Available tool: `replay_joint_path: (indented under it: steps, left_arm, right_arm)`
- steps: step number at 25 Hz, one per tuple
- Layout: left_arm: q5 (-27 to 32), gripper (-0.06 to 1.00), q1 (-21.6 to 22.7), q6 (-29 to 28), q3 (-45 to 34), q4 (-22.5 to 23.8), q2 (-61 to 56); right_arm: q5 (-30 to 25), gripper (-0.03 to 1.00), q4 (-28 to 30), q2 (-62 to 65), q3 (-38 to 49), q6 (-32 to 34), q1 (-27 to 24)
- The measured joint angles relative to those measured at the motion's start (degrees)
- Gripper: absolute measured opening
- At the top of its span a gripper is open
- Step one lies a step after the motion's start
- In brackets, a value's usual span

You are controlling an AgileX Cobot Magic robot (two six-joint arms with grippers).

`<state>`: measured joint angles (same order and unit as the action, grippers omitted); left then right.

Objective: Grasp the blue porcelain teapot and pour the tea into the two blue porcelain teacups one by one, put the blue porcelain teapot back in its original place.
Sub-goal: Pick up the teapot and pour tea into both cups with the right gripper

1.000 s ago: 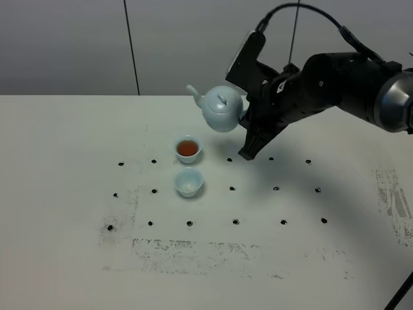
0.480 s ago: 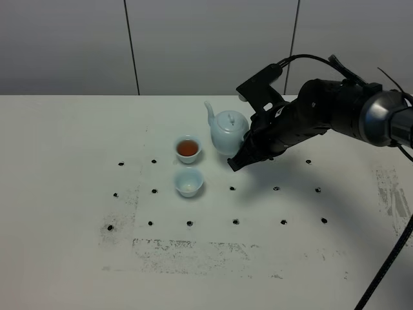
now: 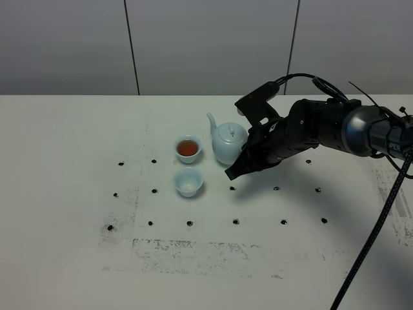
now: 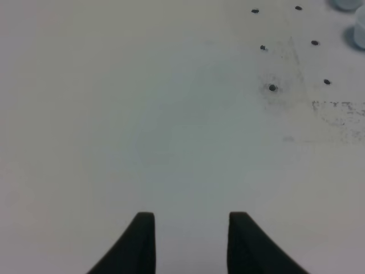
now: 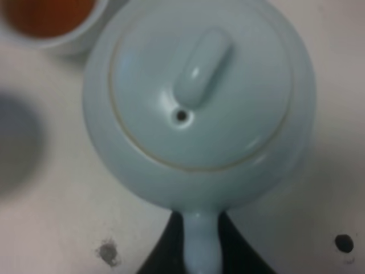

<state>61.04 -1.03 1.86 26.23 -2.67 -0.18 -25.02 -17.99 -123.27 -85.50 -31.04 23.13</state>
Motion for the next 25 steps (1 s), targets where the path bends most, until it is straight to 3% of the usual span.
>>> replay_joint_path:
  steps: [7,10,16,19,25]
  left_arm:
    - [0.0,0.29,0.0,0.0,0.0,0.0,0.0]
    - [0.0,0.29,0.0,0.0,0.0,0.0,0.0]
    - [0.0,0.29,0.0,0.0,0.0,0.0,0.0]
    - [0.0,0.29,0.0,0.0,0.0,0.0,0.0]
    - [0.0,0.29,0.0,0.0,0.0,0.0,0.0]
  right_arm:
    - [-6.3,0.03,4.7,9.1,0.0,-1.2,0.0]
    - [-7.8,0.03,5.5,13.3,1.3,-7.7,0.3]
    - [-7.9,0.03,5.5,15.8,8.7,-29.0,0.5]
    - [-7.2,0.03,6.1,14.8,9.1,-33.2,0.5]
    - [-4.2,0.03,11.9,13.5,9.1,-34.3,1.9]
